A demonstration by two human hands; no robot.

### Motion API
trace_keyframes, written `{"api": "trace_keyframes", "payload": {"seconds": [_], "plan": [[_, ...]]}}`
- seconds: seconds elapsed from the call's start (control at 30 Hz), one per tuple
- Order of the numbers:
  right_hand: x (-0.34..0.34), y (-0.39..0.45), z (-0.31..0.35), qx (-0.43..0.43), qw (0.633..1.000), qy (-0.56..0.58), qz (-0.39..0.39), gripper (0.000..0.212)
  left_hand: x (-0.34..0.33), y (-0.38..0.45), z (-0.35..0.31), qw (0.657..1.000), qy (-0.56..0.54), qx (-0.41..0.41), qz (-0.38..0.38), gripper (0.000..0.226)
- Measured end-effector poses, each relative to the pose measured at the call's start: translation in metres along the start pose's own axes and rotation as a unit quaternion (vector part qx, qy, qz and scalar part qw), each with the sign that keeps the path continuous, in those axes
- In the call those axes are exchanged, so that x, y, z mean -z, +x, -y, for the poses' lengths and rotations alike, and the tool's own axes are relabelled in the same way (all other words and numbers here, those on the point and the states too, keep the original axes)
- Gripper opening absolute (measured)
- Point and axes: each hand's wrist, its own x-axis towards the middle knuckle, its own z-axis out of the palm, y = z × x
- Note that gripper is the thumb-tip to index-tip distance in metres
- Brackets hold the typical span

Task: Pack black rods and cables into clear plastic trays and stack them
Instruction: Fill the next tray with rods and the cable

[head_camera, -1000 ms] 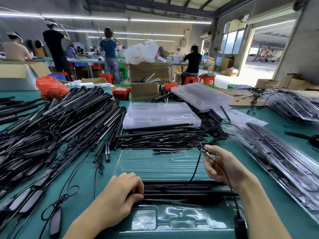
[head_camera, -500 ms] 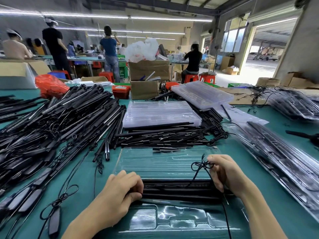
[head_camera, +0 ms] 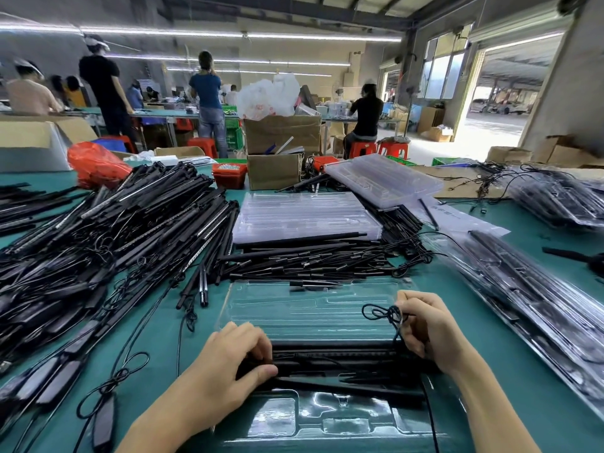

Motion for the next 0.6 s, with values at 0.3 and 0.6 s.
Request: {"api": "trace_keyframes", "payload": {"seconds": [0.3,0.6], "plan": [[-0.003,-0.004,0.01,-0.009,0.999,0.045,-0.013,0.024,-0.002,-0.003,0.004,0.999,0.029,-0.035,0.0,0.036],[0.0,-0.005,0.02,-0.001,0.995,0.099,-0.023,0.019,0.008,0.011,-0.002,0.998,0.053,-0.027,0.018,0.021]]}}
